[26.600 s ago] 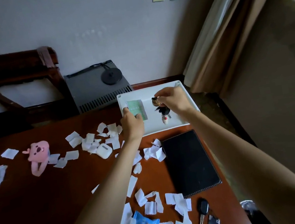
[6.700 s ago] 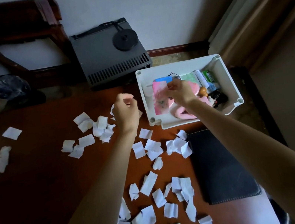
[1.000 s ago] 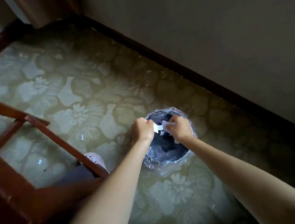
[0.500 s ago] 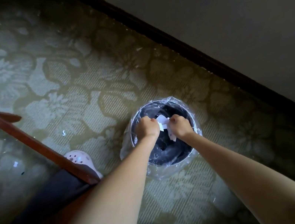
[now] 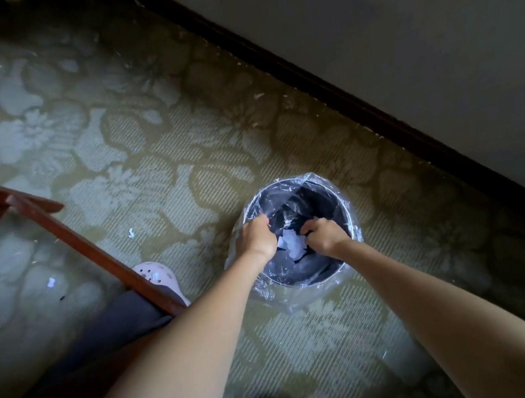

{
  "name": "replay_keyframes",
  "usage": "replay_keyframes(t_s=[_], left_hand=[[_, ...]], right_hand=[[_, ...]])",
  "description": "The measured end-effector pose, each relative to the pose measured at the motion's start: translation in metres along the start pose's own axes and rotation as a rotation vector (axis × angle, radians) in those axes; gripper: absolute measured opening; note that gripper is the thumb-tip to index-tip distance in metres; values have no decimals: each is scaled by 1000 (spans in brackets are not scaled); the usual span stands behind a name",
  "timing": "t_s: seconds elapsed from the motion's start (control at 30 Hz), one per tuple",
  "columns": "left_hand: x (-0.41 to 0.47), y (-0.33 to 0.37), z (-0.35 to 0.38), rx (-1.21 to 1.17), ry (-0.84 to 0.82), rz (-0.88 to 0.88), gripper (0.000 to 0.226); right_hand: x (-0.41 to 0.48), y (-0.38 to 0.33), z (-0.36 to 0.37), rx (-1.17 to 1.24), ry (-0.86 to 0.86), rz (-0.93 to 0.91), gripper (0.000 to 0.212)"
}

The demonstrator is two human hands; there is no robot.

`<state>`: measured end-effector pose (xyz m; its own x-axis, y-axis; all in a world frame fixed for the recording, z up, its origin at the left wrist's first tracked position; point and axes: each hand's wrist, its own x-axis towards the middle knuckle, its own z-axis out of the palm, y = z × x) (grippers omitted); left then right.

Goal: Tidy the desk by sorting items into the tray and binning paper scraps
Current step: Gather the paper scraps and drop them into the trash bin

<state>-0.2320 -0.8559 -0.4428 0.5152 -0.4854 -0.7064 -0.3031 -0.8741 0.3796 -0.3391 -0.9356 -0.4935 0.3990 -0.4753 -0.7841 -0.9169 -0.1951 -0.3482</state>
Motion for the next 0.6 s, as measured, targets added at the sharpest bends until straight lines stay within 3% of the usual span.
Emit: replay_keyframes(t_s=[0.17,0.33,0.47,0.6], left_hand=[[-49,7,-36,92,88,67,37],[-112,17,-92,303,330,204,33],[-183,30,-149,416,592,295,33],[-265,13,-208,400,848,268,34]], right_hand=[[-42,-19,-13,-266,128,-92,36],[-111,-72,-44,-499,406,-318,36],[-190,-130,-71,-479,713,-525,32],[-268,-188,-82,-374,944,-786,26]])
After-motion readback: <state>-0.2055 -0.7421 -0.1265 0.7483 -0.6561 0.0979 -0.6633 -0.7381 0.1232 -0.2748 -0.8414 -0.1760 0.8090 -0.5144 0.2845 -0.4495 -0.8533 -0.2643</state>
